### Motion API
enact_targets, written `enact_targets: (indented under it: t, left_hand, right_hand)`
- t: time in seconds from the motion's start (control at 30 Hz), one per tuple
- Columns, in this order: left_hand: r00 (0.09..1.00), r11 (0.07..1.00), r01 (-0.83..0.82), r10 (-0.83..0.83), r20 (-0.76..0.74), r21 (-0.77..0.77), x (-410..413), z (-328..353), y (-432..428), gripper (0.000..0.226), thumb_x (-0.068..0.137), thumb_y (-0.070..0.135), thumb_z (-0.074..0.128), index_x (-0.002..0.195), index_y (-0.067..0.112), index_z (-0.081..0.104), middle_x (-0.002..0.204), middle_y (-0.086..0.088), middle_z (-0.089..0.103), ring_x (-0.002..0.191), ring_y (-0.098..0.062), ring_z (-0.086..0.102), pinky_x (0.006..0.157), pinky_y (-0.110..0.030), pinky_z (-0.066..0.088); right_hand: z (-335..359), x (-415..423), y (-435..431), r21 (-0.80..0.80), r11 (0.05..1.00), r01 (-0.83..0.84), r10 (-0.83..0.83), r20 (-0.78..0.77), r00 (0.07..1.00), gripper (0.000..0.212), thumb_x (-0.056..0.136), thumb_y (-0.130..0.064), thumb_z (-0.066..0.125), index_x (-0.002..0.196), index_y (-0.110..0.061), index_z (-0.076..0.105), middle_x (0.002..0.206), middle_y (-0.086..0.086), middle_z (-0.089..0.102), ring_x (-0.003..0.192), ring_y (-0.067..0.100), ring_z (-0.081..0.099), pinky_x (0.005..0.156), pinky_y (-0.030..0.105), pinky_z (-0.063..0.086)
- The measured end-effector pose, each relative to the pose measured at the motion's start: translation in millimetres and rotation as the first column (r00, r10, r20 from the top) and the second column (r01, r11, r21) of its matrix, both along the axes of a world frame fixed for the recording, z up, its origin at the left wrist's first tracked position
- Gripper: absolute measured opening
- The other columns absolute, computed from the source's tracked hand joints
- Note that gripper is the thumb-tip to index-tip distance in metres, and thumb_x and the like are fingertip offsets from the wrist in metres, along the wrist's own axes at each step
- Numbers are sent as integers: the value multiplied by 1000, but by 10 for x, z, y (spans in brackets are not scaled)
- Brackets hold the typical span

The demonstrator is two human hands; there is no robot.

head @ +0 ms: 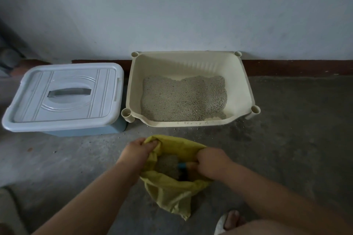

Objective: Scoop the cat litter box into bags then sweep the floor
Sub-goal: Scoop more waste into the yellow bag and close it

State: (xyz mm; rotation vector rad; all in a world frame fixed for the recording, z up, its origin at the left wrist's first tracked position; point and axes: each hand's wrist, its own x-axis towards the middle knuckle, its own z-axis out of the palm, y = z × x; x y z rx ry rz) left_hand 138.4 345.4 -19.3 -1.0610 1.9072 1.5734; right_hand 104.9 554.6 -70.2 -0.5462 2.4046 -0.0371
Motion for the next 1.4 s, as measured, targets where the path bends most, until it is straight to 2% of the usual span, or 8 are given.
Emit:
enact_targets:
  t: [0.17,0.47,0.73,0.87,1.0,1.2,1.3,1.4]
  left_hand:
    - [990,988,-143,144,-7,63,-120,-8,-168,4,88,26,66,91,24,64,101,-15,69,94,-35,66,90,-50,54]
    - [977,970,-212,212,16,121,-213,-80,-237,5,93,19,60,91,18,64,91,-19,70,81,-34,69,72,-43,57]
    - [977,966,-213,212,21,146,-262,-96,-198,7,93,19,60,88,19,66,95,-21,70,88,-37,68,82,-50,56]
    - [978,967,-207,206,21,148,-274,-115,-202,7,93,21,60,88,20,65,96,-21,70,87,-37,68,81,-50,56]
    - [980,969,-198,197,27,148,-285,-113,-206,5,92,22,60,91,20,64,98,-20,70,90,-38,68,83,-51,56]
    - [982,969,-189,188,24,161,-293,-120,-187,6,93,20,60,90,17,64,96,-20,69,87,-37,68,76,-45,57]
    - [982,970,-188,187,23,156,-296,-119,-180,6,92,20,60,90,16,64,94,-20,70,85,-36,68,73,-43,57]
    - [981,969,-193,192,25,152,-291,-130,-189,5,92,20,61,91,17,65,96,-20,70,86,-36,68,76,-45,57]
  right_hand:
    - [350,-218,1,-29,999,-44,42,-80,996,46,89,-63,42,100,-26,68,95,1,66,93,21,62,72,30,42]
    - [634,-529,328,-201,937,286,-243,213,946,37,86,-56,56,89,-23,73,67,-5,59,57,7,50,55,24,37]
    - [549,-866,670,-288,672,682,-592,345,728,33,85,-44,64,72,-14,68,48,1,45,37,12,32,42,18,23]
    - [400,-1040,802,-342,520,783,-749,258,610,37,87,-47,61,74,-13,69,54,5,46,41,15,34,39,17,26]
    - [96,-1229,739,-331,433,838,-874,73,480,48,91,-50,52,92,-5,70,68,12,52,67,21,44,53,28,36]
    - [-182,-1072,557,-348,296,890,-938,70,340,38,100,-27,42,116,4,59,116,23,59,100,36,57,76,33,44]
    - [-242,-980,481,-417,134,899,-962,162,218,32,99,-26,42,115,-3,58,112,18,56,98,34,55,86,45,51]
    - [-235,-957,435,-412,108,905,-968,163,190,32,100,-22,34,119,-4,52,117,18,54,104,35,55,87,42,48]
